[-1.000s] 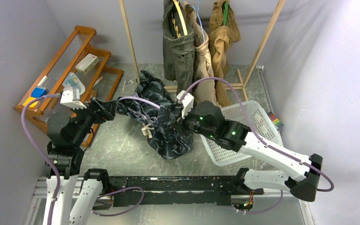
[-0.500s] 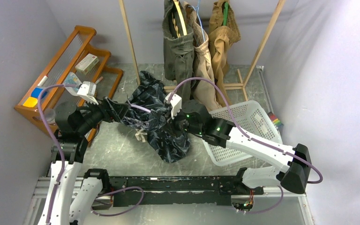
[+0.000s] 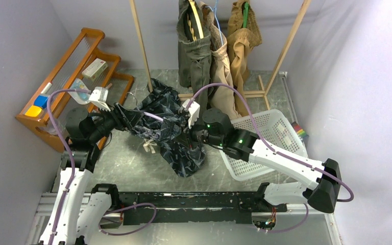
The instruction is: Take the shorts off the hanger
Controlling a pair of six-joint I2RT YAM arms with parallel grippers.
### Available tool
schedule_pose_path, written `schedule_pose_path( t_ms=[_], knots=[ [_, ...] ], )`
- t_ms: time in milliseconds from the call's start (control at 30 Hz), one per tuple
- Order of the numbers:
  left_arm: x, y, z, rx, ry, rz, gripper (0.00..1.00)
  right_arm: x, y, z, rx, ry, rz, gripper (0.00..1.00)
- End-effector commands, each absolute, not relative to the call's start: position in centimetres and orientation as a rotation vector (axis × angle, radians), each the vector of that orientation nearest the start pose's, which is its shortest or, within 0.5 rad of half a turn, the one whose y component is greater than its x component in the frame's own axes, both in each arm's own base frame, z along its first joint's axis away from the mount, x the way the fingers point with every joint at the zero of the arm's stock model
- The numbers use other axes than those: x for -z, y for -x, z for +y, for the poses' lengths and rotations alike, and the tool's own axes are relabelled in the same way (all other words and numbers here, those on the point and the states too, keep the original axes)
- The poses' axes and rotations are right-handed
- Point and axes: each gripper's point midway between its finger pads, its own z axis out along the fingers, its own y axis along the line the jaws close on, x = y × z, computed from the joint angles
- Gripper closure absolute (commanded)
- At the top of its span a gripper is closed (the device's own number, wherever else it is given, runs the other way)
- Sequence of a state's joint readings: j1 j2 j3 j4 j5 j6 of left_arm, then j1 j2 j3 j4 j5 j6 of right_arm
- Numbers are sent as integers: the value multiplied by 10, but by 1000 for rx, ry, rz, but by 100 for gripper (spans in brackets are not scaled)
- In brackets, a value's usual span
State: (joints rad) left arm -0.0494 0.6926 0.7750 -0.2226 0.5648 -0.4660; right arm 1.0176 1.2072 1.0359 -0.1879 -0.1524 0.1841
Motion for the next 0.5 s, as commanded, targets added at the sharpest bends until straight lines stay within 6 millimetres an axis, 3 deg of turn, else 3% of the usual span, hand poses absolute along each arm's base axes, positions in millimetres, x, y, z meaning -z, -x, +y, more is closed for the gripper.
schedule_pose_path(
  t_ms=[0, 167, 467],
  knots=[
    [-317, -261, -121, 850, -66, 1662, 35, -281, -163, 367, -1064, 954, 1705, 100],
    [-317, -260, -118, 820, -74, 1672, 34, -279, -163, 367, -1073, 942, 1705, 100],
    [-305, -260, -119, 824, -73, 1701, 51, -281, -161, 370, -1101, 937, 1699, 100]
  ],
)
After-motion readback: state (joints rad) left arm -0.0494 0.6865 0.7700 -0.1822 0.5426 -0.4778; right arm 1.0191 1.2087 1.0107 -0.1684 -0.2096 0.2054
